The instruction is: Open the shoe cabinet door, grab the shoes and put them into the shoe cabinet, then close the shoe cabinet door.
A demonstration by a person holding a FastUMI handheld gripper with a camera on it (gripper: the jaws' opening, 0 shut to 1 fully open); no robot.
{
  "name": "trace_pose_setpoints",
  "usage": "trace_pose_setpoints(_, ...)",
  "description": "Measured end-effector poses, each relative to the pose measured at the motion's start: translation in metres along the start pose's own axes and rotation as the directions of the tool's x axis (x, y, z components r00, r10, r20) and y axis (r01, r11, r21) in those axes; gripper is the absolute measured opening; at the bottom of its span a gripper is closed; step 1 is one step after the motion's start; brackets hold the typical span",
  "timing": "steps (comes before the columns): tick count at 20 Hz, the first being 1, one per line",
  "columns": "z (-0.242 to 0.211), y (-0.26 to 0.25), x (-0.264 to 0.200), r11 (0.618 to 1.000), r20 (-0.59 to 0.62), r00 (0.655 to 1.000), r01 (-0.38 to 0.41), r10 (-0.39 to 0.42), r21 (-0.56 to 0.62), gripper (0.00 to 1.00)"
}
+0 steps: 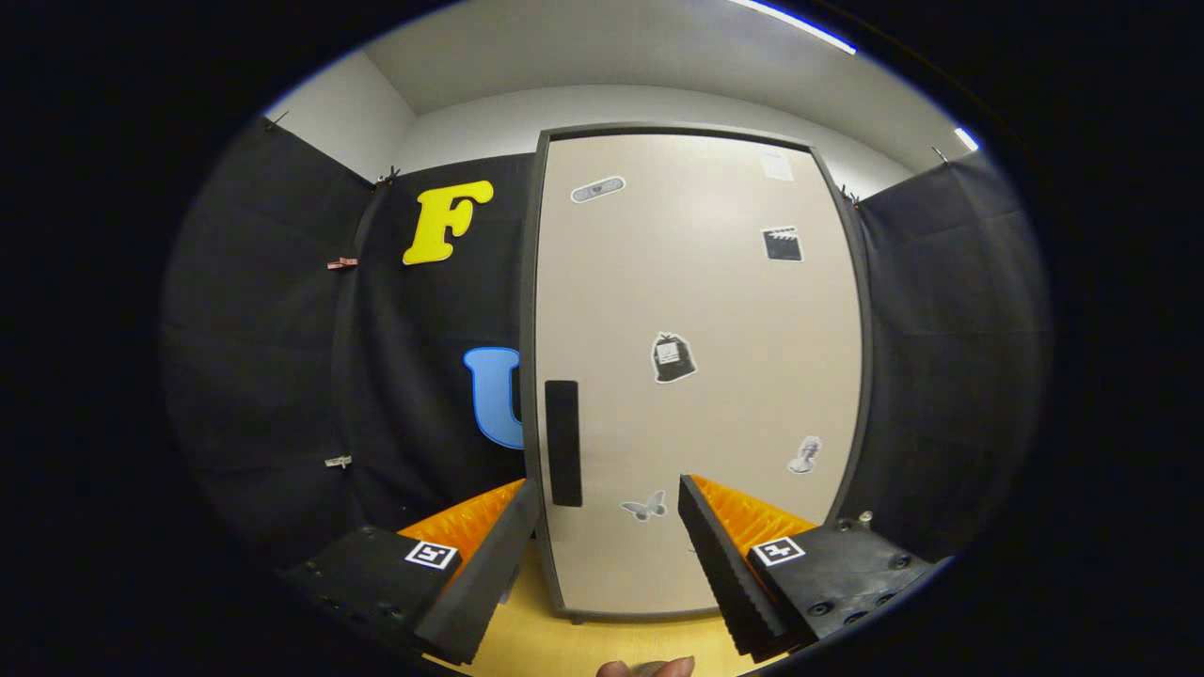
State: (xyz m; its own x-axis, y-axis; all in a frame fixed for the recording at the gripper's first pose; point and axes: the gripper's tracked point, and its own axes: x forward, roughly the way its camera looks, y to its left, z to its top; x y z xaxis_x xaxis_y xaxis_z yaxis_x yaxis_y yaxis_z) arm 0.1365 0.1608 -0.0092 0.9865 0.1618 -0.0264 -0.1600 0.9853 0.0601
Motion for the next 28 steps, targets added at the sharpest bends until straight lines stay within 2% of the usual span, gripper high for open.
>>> trace_pose_setpoints(8,-0.016,0.013,0.077,1.000,-0.034,0.999,0.018,-0.017,0.007,0.97)
trace_pose_setpoints(14,-0.031,0.024,0.115,1.000,-0.064,0.998,0.013,-0.012,0.013,0.98)
trace_pose_setpoints(16,-0.034,0.023,0.124,1.000,-0.066,0.997,0.027,-0.027,-0.001,0.86)
trace_pose_setpoints(17,-0.034,0.020,0.123,0.999,-0.061,0.997,0.049,-0.050,-0.015,0.77)
trace_pose_setpoints(19,-0.032,0.025,0.125,0.998,-0.041,0.998,0.046,-0.048,-0.045,0.56)
trace_pose_setpoints(21,-0.034,0.024,0.125,0.995,-0.034,0.997,0.065,-0.068,-0.080,0.42)
trace_pose_setpoints(22,-0.035,0.024,0.126,0.996,-0.034,0.997,0.063,-0.065,-0.057,0.42)
trace_pose_setpoints(24,-0.035,0.023,0.126,0.998,-0.050,0.996,0.066,-0.067,-0.010,0.28)
trace_pose_setpoints(26,-0.035,0.023,0.124,0.998,-0.064,0.996,0.064,-0.064,0.003,0.23)
trace_pose_setpoints(28,-0.035,0.024,0.120,0.998,-0.065,0.996,0.058,-0.059,-0.015,0.22)
